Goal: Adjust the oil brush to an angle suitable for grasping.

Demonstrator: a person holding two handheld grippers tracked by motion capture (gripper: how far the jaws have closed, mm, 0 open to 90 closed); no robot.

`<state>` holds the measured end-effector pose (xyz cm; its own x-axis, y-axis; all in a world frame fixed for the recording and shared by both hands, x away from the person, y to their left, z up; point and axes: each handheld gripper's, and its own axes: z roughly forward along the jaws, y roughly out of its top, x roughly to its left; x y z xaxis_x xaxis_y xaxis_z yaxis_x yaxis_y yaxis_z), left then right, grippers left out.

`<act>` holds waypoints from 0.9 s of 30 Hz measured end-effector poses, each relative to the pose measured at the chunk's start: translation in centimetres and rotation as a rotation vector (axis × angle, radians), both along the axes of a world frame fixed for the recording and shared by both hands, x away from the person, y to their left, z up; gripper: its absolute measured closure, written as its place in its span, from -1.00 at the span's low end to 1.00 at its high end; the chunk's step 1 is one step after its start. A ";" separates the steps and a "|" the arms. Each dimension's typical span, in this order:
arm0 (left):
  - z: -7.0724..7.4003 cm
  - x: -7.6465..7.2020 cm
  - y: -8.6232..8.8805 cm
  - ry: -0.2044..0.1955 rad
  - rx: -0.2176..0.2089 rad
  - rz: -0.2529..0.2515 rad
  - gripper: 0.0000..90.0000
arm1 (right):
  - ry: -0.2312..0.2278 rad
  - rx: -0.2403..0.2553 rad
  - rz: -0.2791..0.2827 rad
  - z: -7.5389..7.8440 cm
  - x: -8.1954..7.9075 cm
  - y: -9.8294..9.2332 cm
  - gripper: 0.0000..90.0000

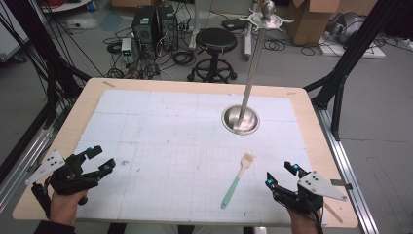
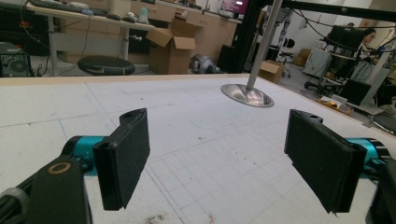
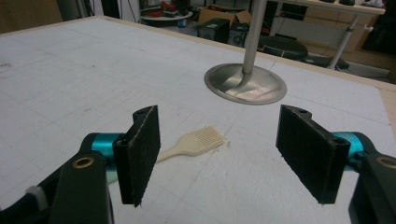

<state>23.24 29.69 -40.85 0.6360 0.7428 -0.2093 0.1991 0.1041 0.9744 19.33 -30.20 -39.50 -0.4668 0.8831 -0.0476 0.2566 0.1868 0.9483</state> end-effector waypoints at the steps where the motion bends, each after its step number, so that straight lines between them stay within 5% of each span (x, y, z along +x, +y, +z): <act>1: 0.0 0.0 0.0 0.001 0.000 0.001 -0.50 | -0.002 -0.002 0.000 0.0 0.0 0.0 -0.36; 10: -0.1 0.2 -0.1 0.015 -0.009 0.003 -0.52 | 0.007 -0.002 0.005 -0.1 0.0 0.0 -0.40; 16: -0.1 0.3 -0.4 0.018 -0.001 -0.004 -0.52 | 0.054 -0.029 0.026 -0.4 0.3 0.3 -0.41; 18: -0.1 0.3 -0.3 0.019 -0.004 -0.003 -0.52 | 0.089 -0.039 0.094 -0.6 0.3 0.7 0.00; 21: -0.1 0.2 -0.3 0.027 -0.015 -0.018 -0.52 | 0.106 -0.052 0.123 -0.7 0.5 1.0 0.13; 23: -0.1 0.2 -0.2 0.027 -0.016 -0.018 -0.52 | 0.125 -0.057 0.163 -0.8 0.7 1.3 0.39; 24: -0.1 0.2 -0.1 0.026 -0.022 -0.013 -0.51 | 0.143 -0.075 0.214 -0.9 0.7 1.8 0.69; 27: -0.1 0.2 -0.1 0.029 -0.020 -0.007 -0.51 | 0.163 -0.092 0.266 -1.1 0.7 2.5 0.92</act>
<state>23.45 29.61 -40.93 0.6348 0.7335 -0.2431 0.2285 0.1224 0.9658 20.07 -27.72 -40.62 -0.6890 0.7243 -0.0274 0.3342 0.3510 0.8747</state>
